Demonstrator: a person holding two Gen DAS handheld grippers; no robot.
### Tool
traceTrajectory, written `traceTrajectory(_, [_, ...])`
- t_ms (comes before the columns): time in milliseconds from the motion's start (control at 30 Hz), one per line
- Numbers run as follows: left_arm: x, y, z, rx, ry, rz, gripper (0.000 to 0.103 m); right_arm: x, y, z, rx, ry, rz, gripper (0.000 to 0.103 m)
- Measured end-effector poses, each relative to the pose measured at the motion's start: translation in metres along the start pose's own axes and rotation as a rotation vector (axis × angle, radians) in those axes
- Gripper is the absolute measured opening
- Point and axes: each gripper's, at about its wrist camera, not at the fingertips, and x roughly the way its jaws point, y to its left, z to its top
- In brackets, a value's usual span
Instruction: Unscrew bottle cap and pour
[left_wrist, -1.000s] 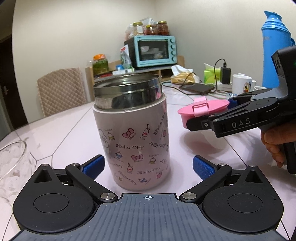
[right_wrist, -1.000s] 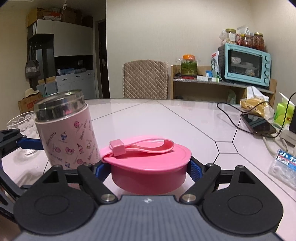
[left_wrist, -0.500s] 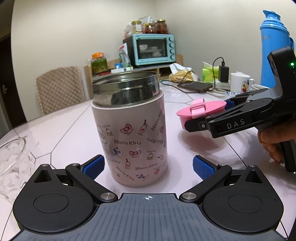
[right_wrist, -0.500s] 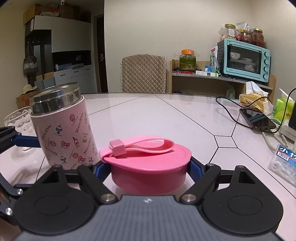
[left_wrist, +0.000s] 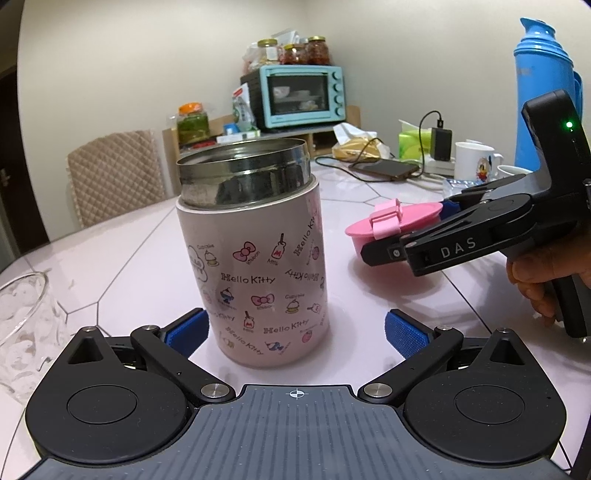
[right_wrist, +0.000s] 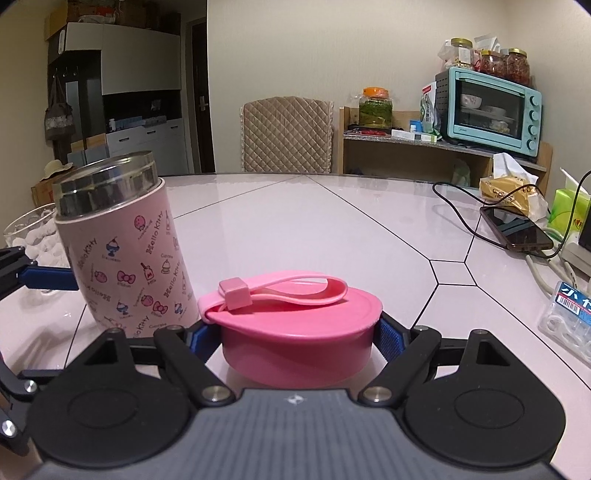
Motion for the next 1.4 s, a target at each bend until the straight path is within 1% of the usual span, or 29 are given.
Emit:
traceTrajectory(200, [0.004,-0.001,0.0,0.001,0.003,-0.007,0.103,0.006,-0.001,0.001,-0.004,0.031,-0.001,0.085])
traceTrajectory(1067, [0.001,0.001,0.0,0.01,0.016,-0.019,0.103,0.01,-0.002,-0.002,-0.042,0.094,-0.008,0.087])
traceTrajectory(1100, [0.001,0.001,0.0,0.01,0.017,-0.019,0.103,0.011,-0.002,-0.003,-0.044,0.095,-0.008,0.088])
traceTrajectory(1133, [0.001,0.001,0.0,0.011,0.017,-0.019,0.103,0.01,-0.001,-0.003,-0.046,0.097,-0.008,0.091])
traceTrajectory(1400, [0.0,-0.001,0.0,0.013,0.021,-0.02,0.103,0.01,0.0,-0.002,-0.066,0.105,-0.013,0.096])
